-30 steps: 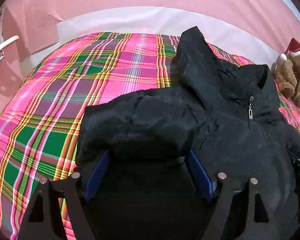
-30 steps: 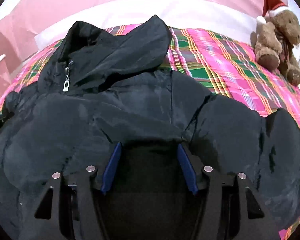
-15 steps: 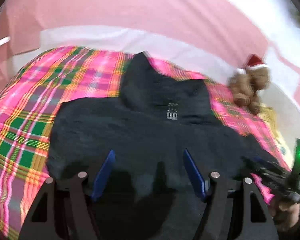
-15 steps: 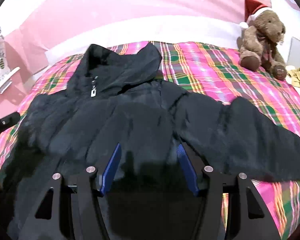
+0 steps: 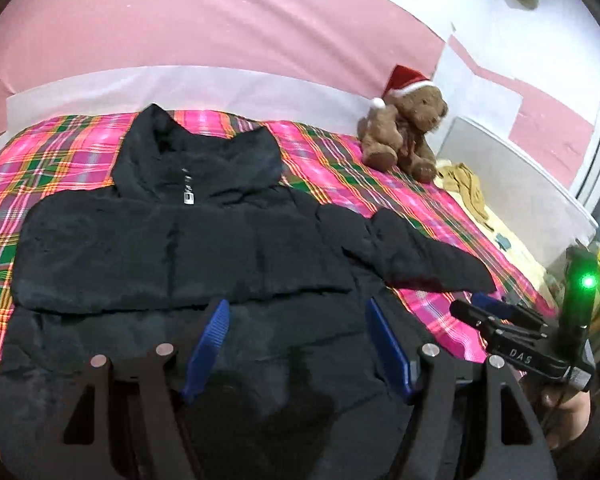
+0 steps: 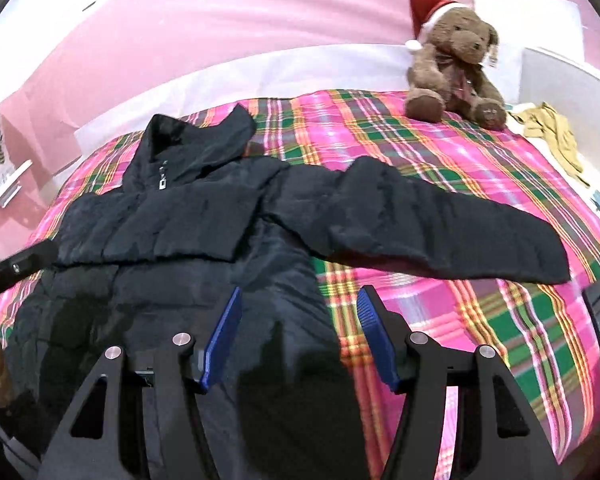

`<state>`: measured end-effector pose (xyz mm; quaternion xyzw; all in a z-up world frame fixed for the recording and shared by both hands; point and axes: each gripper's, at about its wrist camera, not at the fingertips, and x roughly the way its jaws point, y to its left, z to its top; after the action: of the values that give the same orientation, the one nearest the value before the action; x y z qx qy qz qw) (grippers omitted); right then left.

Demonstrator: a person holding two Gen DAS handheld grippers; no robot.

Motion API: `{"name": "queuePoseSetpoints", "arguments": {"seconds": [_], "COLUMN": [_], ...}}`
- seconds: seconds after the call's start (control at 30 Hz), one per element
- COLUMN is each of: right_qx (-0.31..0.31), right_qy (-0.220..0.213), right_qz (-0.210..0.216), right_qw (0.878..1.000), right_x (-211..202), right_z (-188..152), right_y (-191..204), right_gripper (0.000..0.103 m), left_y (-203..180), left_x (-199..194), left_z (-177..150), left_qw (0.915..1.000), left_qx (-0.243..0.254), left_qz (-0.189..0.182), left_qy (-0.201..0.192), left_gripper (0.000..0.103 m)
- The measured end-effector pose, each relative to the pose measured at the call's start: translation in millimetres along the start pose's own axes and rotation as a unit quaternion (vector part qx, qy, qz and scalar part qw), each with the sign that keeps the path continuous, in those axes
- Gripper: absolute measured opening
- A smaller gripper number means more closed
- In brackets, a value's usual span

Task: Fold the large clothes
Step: 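Grasp the sleeve cuff with the right tool and lift it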

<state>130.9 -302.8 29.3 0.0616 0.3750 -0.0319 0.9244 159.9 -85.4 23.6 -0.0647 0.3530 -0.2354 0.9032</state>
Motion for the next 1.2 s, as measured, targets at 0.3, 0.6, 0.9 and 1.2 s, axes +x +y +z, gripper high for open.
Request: {"name": "queuePoseSetpoints", "arguments": {"seconds": [0.3, 0.6, 0.9, 1.2], "right_qx": [0.061, 0.177, 0.317, 0.337], "right_qy": [0.012, 0.052, 0.028, 0.014], "right_qz": [-0.021, -0.044, -0.016, -0.044], "right_qw": [0.998, 0.982, 0.948, 0.94], "right_x": [19, 64, 88, 106], "right_z": [-2, -11, -12, 5], "right_y": [-53, -146, -222, -238], "right_gripper": [0.068, 0.069, 0.069, 0.044], "left_y": [-14, 6, 16, 11], "left_x": [29, 91, 134, 153], "left_z": [1, 15, 20, 23], "left_qw": [0.999, 0.9953, 0.9939, 0.9942], "left_qx": [0.03, 0.046, 0.042, 0.046], "left_qz": [0.029, 0.07, 0.074, 0.068], "left_qy": [0.018, 0.049, 0.07, 0.07], "left_gripper": [0.072, 0.072, 0.072, 0.072]}}
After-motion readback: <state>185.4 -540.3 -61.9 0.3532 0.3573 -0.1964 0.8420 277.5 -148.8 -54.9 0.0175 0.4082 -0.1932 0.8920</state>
